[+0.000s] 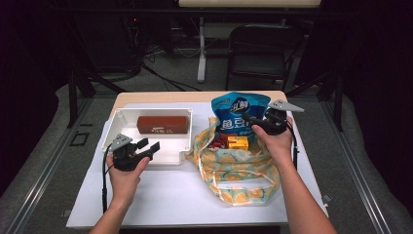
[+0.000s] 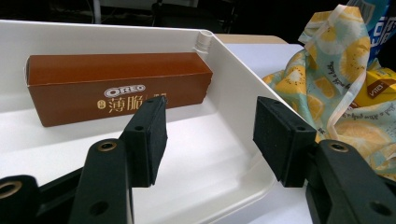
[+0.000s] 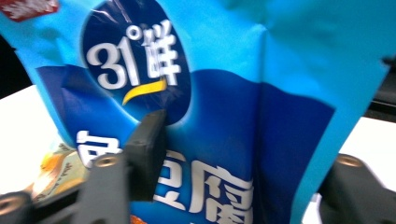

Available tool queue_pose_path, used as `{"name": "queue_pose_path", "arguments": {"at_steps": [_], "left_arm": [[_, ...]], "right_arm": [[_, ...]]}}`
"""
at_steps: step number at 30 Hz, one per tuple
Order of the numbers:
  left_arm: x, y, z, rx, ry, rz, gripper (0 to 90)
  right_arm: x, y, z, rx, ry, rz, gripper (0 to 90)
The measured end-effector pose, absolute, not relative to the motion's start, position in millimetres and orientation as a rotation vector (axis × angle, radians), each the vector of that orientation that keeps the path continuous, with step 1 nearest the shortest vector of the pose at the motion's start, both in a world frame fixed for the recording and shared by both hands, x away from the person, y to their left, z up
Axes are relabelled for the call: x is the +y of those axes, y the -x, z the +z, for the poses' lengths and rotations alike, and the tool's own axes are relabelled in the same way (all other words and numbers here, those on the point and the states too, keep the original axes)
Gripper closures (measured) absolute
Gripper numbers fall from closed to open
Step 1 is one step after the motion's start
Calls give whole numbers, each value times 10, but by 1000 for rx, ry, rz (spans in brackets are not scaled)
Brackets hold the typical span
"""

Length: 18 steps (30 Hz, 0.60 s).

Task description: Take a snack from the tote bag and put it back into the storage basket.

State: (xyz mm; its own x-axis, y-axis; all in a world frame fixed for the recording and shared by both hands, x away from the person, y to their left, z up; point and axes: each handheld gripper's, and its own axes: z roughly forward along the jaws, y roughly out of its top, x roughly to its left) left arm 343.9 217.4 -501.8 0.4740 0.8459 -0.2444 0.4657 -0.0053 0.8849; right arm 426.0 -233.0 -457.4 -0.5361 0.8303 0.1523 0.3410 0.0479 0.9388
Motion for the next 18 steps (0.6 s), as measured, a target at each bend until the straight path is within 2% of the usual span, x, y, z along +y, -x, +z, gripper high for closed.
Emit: {"name": "queue_pose_path", "arguments": {"at_steps": [2,6,9,18], "left_arm": [[2177,-3447,-5022,1146,-1653,428,469],[2165,-3461,-5037,1147,-1656,423,477],[2160,-3454,-5034,1144,-1655,422,484],[2186,-3462,-5045,1156,-1653,418,492]], "right_arm": [[-2343,-4250,-4575,1892,-1172,1538,625],[-2313,-4217,-4569,1893,-1166,1509,863],[-2261,-4185,-4560,1899,-1153,1473,893],[-2267,-4109,-4392,1867,-1157,1504,900]]}}
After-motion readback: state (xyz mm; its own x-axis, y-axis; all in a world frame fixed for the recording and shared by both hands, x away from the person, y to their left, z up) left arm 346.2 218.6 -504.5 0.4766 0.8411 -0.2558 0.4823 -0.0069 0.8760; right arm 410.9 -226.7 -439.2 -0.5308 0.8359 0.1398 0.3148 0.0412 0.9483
